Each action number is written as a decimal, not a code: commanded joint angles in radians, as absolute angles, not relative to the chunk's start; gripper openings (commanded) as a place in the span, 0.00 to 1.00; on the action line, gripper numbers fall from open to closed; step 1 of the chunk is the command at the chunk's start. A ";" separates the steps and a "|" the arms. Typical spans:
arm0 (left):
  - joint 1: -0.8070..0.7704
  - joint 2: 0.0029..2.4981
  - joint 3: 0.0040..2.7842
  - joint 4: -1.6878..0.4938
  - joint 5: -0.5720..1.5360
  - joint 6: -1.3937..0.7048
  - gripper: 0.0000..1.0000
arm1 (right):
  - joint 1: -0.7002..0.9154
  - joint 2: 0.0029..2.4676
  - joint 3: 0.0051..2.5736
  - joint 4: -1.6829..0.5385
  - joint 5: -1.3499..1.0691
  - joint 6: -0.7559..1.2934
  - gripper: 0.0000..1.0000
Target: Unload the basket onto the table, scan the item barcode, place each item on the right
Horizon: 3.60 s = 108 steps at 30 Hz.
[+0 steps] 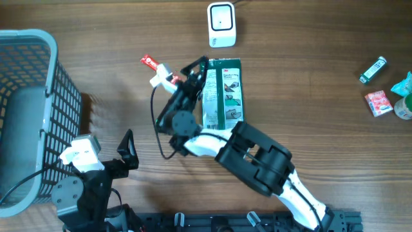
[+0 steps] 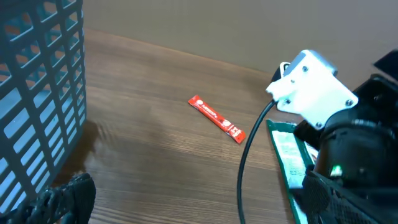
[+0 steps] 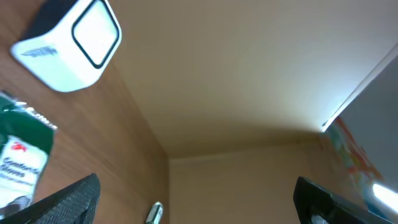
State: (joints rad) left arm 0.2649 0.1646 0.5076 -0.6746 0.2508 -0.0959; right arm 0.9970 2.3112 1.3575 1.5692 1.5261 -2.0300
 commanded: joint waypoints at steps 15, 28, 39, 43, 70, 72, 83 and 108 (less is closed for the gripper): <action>0.271 0.159 0.507 -0.672 0.245 -0.107 1.00 | 0.789 1.847 1.378 1.655 1.496 -2.120 1.00; 0.271 0.159 0.507 -0.672 0.245 -0.106 1.00 | 0.125 1.567 1.310 0.577 1.033 -1.544 1.00; 0.271 0.159 0.507 -0.672 0.245 -0.106 1.00 | -0.030 1.587 1.308 -0.604 -0.686 0.075 1.00; 0.271 0.159 0.507 -0.672 0.245 -0.106 1.00 | 0.094 1.679 1.197 -0.480 -0.563 0.135 1.00; 0.271 0.159 0.507 -0.672 0.245 -0.107 1.00 | 0.435 2.035 1.331 -0.555 0.079 0.438 0.98; 0.271 0.159 0.507 -0.672 0.245 -0.106 1.00 | 0.435 2.088 1.331 -0.555 0.089 0.448 0.98; 0.271 0.159 0.507 -0.672 0.245 -0.106 1.00 | 0.423 2.148 1.331 -0.609 -0.084 0.411 0.32; 0.271 0.159 0.507 -0.672 0.245 -0.106 1.00 | 0.420 1.421 1.331 -0.125 0.955 0.207 0.05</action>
